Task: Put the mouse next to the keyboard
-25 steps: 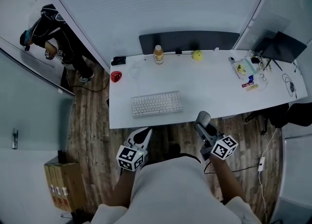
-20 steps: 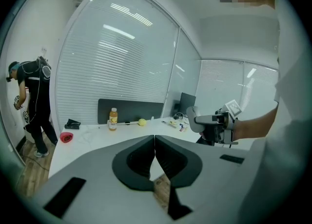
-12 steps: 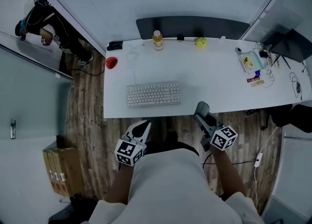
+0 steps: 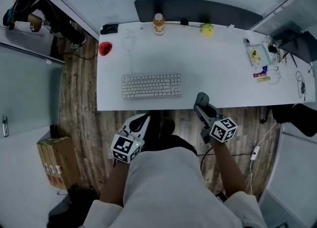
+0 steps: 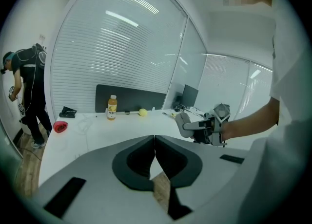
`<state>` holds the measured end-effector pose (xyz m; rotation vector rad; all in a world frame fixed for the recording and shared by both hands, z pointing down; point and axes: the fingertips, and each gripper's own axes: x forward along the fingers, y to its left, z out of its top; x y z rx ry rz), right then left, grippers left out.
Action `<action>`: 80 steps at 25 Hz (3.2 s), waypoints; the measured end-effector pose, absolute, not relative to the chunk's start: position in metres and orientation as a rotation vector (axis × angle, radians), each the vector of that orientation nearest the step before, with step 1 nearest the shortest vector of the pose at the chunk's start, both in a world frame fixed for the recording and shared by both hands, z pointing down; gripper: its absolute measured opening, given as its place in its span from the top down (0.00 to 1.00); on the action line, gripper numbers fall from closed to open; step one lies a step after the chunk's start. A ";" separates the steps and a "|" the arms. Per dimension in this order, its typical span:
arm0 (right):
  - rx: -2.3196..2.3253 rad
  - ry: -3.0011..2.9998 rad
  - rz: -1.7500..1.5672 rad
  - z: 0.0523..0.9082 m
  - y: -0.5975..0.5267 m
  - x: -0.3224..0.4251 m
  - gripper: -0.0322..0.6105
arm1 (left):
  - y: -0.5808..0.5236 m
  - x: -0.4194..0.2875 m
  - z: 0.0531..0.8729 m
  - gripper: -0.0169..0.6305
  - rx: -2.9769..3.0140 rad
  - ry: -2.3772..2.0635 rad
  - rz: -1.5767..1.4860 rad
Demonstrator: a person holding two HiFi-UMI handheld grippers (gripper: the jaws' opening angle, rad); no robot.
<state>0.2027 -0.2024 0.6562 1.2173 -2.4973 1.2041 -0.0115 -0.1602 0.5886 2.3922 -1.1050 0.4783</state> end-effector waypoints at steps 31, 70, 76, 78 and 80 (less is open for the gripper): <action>1.185 -1.981 1.390 0.841 -0.273 0.184 0.72 | -0.245 -0.014 0.668 0.95 2.336 -0.837 0.519; 1.286 -1.808 1.070 0.822 -0.298 0.206 0.63 | -0.280 -0.049 0.664 0.95 2.382 -0.806 0.468; 1.340 -1.936 0.960 0.759 -0.293 0.177 0.71 | -0.278 -0.040 0.651 0.95 2.435 -0.752 0.456; 1.366 -1.977 0.920 0.736 -0.290 0.170 0.73 | -0.277 -0.037 0.648 0.95 2.457 -0.742 0.457; 1.398 -2.013 0.878 0.715 -0.286 0.165 0.76 | -0.278 -0.038 0.644 0.95 2.481 -0.742 0.458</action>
